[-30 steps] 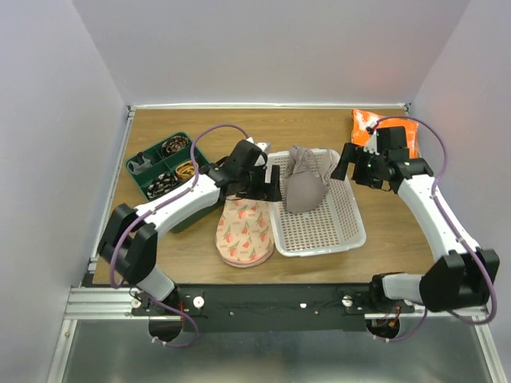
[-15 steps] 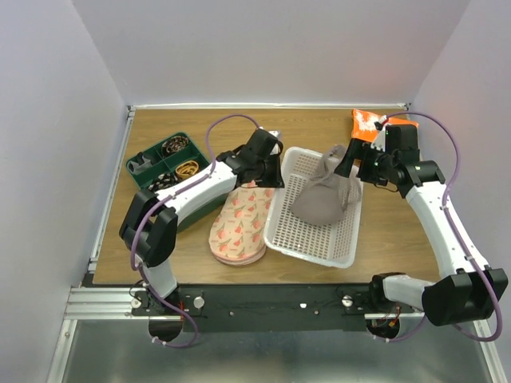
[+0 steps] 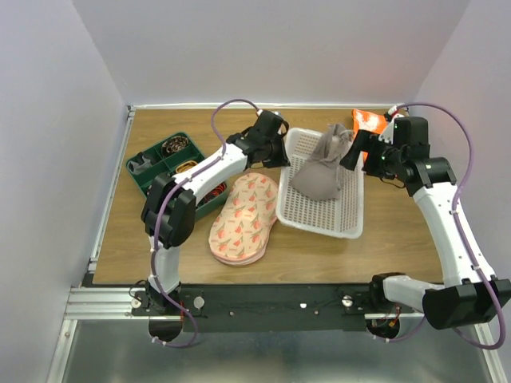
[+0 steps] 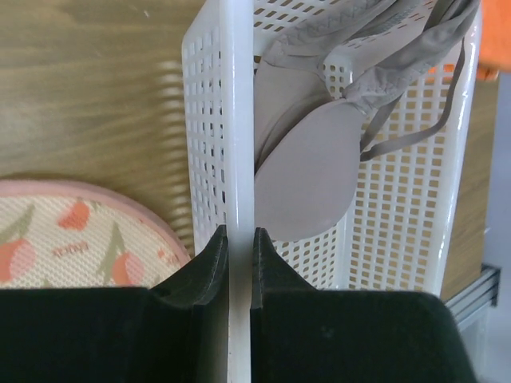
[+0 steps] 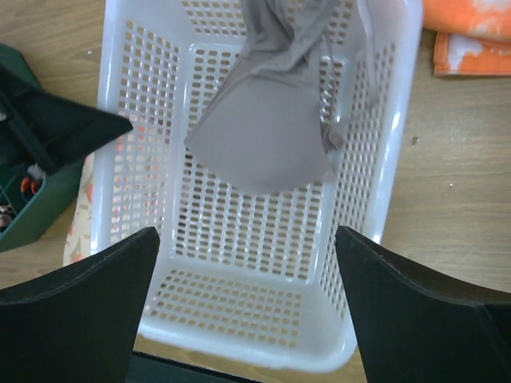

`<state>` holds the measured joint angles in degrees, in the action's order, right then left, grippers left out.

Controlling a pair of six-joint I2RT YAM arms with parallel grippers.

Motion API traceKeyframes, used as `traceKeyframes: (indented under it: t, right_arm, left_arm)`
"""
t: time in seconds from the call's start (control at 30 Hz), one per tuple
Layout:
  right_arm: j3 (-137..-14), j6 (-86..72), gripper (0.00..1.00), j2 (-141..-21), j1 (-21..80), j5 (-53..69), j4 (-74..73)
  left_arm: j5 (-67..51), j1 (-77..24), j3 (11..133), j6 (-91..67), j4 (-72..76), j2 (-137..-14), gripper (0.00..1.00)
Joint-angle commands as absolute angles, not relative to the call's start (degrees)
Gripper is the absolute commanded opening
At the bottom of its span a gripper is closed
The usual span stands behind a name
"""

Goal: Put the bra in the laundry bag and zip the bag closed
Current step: Move the bin to the center of the board.

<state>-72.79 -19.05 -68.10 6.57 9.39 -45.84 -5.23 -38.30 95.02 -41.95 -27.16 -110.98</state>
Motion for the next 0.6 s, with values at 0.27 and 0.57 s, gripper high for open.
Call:
traceKeyframes:
  t: [0.27, 0.57]
  right_arm:
    - [-76.7, -17.8, 1.00, -66.4, 6.4, 7.5, -49.7]
    - [-75.9, -17.4, 1.00, -67.8, 6.4, 9.1, -49.9]
  left_arm:
    - [-14.1, -26.0, 123.1, -48.1, -18.3, -133.9, 0.00]
    - [-20.4, -23.0, 134.7, -51.3, -11.8, -145.2, 0.00]
